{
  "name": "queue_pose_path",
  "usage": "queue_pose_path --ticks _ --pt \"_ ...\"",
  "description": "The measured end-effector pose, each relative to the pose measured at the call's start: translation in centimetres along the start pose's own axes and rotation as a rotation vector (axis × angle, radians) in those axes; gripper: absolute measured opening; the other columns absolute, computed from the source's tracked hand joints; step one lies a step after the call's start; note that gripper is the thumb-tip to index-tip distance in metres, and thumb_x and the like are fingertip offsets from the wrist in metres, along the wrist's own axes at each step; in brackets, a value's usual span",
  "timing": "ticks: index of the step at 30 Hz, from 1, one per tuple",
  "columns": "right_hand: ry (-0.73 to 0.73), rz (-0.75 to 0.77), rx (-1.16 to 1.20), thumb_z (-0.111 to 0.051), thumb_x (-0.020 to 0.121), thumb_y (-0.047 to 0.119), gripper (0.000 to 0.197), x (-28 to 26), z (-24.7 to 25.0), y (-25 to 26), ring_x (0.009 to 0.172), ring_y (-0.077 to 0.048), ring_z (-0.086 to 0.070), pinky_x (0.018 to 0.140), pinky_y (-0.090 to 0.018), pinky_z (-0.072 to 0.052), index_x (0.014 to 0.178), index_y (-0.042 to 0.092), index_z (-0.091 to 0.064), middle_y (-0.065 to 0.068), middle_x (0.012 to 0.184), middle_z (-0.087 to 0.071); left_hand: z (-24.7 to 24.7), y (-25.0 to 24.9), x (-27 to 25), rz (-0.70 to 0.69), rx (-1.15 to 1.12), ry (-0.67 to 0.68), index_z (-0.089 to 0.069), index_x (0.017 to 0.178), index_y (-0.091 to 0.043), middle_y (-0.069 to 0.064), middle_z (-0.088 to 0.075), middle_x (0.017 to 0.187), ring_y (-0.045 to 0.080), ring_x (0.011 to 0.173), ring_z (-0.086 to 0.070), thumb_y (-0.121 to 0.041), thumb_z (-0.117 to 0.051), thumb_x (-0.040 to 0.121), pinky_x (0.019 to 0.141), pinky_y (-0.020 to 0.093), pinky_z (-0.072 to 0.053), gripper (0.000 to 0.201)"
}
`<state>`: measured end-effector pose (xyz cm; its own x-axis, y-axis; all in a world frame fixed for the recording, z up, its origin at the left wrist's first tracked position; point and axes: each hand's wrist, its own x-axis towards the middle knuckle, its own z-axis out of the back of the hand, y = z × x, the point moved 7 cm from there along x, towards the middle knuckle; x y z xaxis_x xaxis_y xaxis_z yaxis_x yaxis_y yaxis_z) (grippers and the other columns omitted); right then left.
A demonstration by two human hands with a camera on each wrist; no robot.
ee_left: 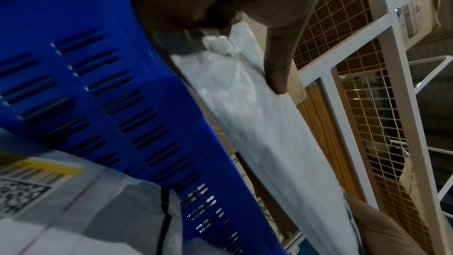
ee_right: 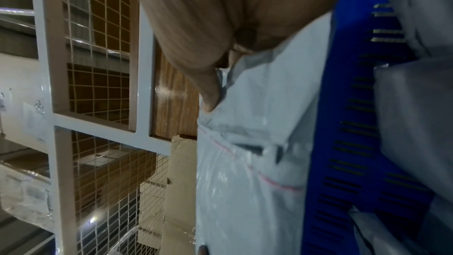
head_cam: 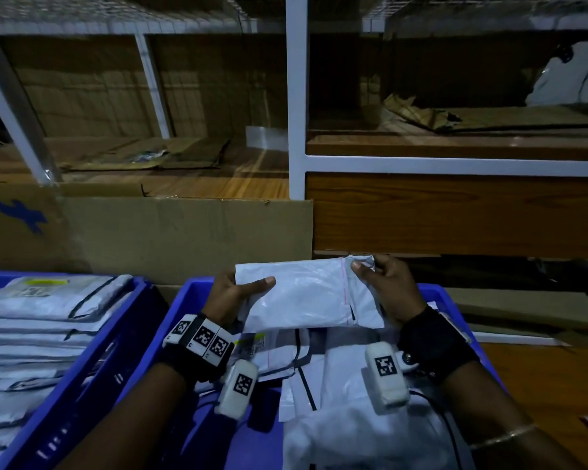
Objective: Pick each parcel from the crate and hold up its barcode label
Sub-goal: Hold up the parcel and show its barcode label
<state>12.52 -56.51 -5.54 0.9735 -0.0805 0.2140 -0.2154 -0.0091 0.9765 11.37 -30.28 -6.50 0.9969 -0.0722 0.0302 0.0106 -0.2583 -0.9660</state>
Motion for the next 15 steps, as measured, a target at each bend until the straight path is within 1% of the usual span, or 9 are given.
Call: queue_pose_path --ticks 2,4,6,8,9,11,12,15 --pt "0.044 -0.020 0.053 -0.068 0.088 0.005 0.018 -0.1 -0.1 0.0 0.095 -0.024 -0.071 0.083 -0.040 -0.057 0.106 0.007 -0.070 -0.009 0.104 -0.074 0.4 -0.2 0.1 -0.022 -0.049 -0.039 -0.063 0.105 0.014 0.025 -0.071 0.097 0.032 0.083 -0.072 0.009 -0.062 0.085 0.063 0.034 -0.058 0.021" --pt "0.082 -0.045 0.057 -0.071 0.084 0.004 0.031 -0.1 -0.2 -0.1 0.097 -0.026 -0.071 0.081 -0.043 -0.058 0.114 0.008 -0.066 -0.008 0.108 -0.073 0.9 -0.1 0.5 -0.046 -0.067 -0.074 -0.061 0.108 0.017 0.031 -0.067 0.104 0.036 0.089 -0.070 0.006 -0.063 0.085 0.067 0.037 -0.058 0.026" --pt "0.101 -0.039 0.009 -0.071 0.083 0.000 0.036 -0.2 -0.3 -0.1 0.100 -0.026 -0.070 0.082 -0.044 -0.059 0.118 0.007 -0.064 -0.008 0.111 -0.072 1.3 0.0 0.8 -0.060 -0.061 -0.086 -0.060 0.110 0.017 0.034 -0.065 0.107 0.040 0.093 -0.068 0.002 -0.066 0.084 0.070 0.040 -0.057 0.031" --pt "0.099 -0.019 -0.007 -0.069 0.085 -0.003 0.033 -0.3 -0.4 0.0 0.100 -0.027 -0.070 0.083 -0.045 -0.058 0.116 0.007 -0.065 -0.010 0.110 -0.072 1.3 0.1 0.8 -0.050 -0.052 -0.068 -0.061 0.111 0.015 0.033 -0.065 0.108 0.042 0.095 -0.067 0.001 -0.067 0.083 0.073 0.043 -0.058 0.031" --pt "0.091 -0.013 -0.004 -0.067 0.086 -0.003 0.030 -0.3 -0.3 0.0 0.099 -0.028 -0.070 0.082 -0.046 -0.058 0.113 0.010 -0.067 -0.009 0.109 -0.073 1.1 0.0 0.7 -0.040 -0.045 -0.053 -0.063 0.111 0.013 0.031 -0.066 0.108 0.042 0.096 -0.067 0.001 -0.068 0.082 0.075 0.044 -0.058 0.032" --pt "0.072 -0.008 -0.002 -0.065 0.087 -0.004 0.027 -0.4 -0.1 0.1 0.096 -0.027 -0.071 0.082 -0.045 -0.058 0.107 0.015 -0.068 -0.006 0.106 -0.073 0.7 -0.1 0.5 -0.021 -0.022 -0.036 -0.065 0.110 0.010 0.026 -0.069 0.106 0.039 0.097 -0.068 0.001 -0.070 0.079 0.078 0.043 -0.058 0.032" --pt "0.063 -0.008 -0.006 -0.065 0.088 -0.003 0.027 -0.4 0.1 0.2 0.096 -0.026 -0.071 0.082 -0.045 -0.058 0.106 0.016 -0.068 -0.006 0.106 -0.074 0.6 -0.1 0.4 -0.014 -0.012 -0.033 -0.066 0.109 0.009 0.024 -0.070 0.105 0.038 0.097 -0.069 0.002 -0.071 0.078 0.078 0.042 -0.058 0.032" --pt "0.062 -0.007 -0.001 -0.067 0.087 -0.001 0.025 -0.5 0.4 0.3 0.096 -0.028 -0.071 0.081 -0.045 -0.057 0.110 0.011 -0.068 -0.009 0.107 -0.073 0.6 -0.2 0.4 -0.023 -0.009 -0.041 -0.066 0.109 0.007 0.023 -0.070 0.105 0.036 0.097 -0.069 0.002 -0.071 0.079 0.079 0.044 -0.058 0.031"
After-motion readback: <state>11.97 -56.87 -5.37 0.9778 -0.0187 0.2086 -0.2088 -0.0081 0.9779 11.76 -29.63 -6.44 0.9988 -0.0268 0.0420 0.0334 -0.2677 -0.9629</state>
